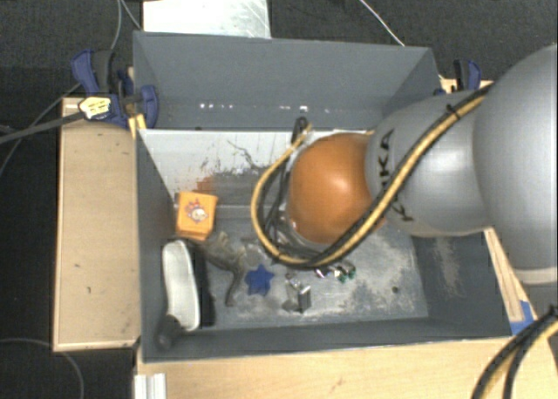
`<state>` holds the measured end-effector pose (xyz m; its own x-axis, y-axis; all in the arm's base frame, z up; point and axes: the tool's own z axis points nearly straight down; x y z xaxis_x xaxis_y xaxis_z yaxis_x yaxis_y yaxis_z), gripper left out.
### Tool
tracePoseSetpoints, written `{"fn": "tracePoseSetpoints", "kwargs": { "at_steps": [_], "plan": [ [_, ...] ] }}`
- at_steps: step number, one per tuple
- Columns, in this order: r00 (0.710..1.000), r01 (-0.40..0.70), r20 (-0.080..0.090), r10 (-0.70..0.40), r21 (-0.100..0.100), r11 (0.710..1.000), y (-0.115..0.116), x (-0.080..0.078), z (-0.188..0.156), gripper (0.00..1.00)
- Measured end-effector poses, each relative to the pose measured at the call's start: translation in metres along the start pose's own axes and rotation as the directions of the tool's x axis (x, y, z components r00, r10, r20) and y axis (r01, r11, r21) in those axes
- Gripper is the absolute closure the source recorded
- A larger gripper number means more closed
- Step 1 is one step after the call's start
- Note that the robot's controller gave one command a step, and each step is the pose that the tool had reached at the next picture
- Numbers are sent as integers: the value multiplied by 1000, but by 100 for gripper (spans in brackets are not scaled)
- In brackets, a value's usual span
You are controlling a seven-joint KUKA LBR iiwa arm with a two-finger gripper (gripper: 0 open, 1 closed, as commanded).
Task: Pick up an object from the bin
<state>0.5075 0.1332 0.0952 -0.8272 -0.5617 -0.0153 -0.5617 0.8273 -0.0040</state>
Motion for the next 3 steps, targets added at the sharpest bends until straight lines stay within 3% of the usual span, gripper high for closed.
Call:
{"fn": "tracePoseSetpoints", "kwargs": {
  "at_steps": [1, 2, 3],
  "plan": [
    [981, 193, -3, -193, -3, 981, 20, -23, -9, 0],
    [974, 226, 0, -226, 0, 974, 11, -59, 10, 100],
    [974, 224, 0, -224, 0, 974, 11, -59, 10, 100]
  ]
}}
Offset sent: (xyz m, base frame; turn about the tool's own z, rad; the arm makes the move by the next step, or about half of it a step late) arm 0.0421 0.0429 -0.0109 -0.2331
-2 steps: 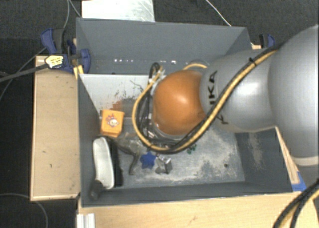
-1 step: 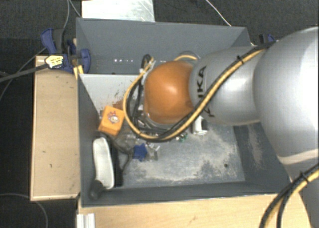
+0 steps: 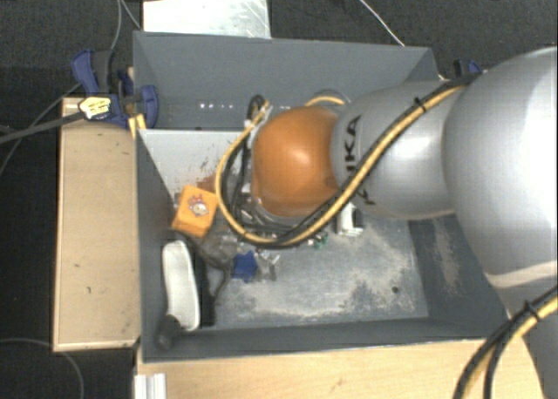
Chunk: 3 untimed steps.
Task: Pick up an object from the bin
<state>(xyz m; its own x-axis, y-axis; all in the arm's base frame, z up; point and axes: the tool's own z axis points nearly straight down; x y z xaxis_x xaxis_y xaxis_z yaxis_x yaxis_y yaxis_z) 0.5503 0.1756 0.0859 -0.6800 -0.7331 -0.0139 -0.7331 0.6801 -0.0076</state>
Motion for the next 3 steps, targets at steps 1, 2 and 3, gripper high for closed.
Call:
{"fn": "tracePoseSetpoints", "kwargs": {
  "at_steps": [1, 2, 3],
  "plan": [
    [999, 36, 10, -36, 4, 999, -10, -1, 9, 100],
    [999, 36, -2, -36, 1, 999, -12, -8, 11, 100],
    [999, 47, 14, -47, 2, 999, -13, -4, 11, 100]
  ]
}}
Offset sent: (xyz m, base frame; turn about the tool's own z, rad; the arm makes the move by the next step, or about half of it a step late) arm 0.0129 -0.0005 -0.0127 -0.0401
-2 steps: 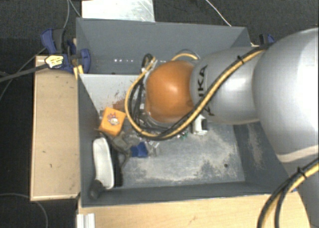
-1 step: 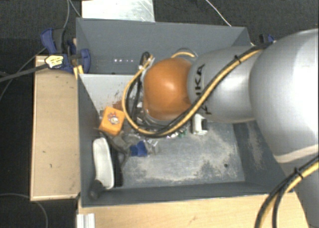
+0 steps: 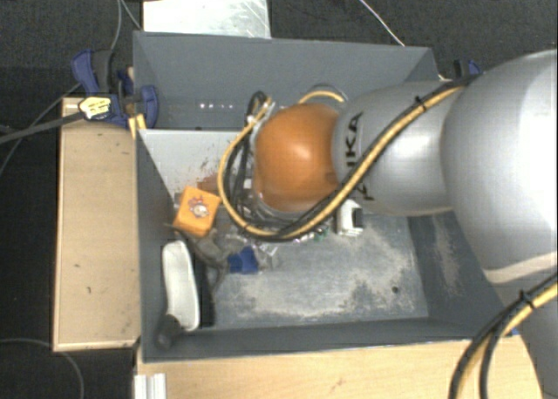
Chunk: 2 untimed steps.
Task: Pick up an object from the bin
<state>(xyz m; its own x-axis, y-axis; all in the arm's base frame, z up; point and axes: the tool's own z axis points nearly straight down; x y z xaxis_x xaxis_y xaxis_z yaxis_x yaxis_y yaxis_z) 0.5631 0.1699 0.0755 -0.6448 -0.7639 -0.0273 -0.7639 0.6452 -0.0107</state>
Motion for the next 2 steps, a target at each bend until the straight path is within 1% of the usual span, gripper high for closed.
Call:
{"fn": "tracePoseSetpoints", "kwargs": {
  "at_steps": [1, 2],
  "plan": [
    [1000, 3, -15, -3, -4, 1000, -3, -6, 2, 100],
    [999, 52, 3, -52, 0, 999, 3, -6, -92, 100]
  ]
}}
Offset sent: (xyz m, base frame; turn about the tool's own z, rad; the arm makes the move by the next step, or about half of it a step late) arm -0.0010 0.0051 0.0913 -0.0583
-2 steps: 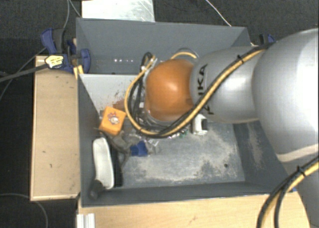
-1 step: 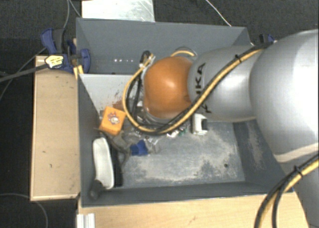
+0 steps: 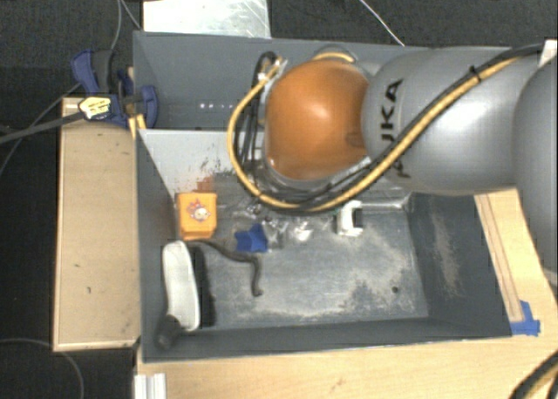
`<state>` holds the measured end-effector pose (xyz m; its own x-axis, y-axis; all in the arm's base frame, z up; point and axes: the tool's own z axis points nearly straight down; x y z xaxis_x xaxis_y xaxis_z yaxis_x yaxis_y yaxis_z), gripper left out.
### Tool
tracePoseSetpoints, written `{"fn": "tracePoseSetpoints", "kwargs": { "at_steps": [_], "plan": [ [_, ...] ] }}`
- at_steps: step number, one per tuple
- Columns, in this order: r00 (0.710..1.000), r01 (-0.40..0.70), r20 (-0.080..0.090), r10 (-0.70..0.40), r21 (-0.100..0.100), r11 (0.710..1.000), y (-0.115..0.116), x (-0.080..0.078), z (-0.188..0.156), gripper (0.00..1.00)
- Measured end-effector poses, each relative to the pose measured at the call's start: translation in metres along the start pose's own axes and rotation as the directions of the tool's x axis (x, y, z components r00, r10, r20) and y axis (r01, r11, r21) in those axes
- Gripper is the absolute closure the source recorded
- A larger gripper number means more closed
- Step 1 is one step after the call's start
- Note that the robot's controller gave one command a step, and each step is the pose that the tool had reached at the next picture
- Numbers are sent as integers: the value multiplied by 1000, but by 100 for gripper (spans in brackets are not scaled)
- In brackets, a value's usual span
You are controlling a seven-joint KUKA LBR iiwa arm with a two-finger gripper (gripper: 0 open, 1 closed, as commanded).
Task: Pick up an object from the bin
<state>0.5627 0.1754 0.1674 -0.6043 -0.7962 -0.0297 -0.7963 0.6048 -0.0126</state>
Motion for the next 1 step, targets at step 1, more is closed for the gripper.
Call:
{"fn": "tracePoseSetpoints", "kwargs": {
  "at_steps": [1],
  "plan": [
    [1000, -2, 0, 2, 0, 1000, 0, 0, 0, 100]
  ]
}}
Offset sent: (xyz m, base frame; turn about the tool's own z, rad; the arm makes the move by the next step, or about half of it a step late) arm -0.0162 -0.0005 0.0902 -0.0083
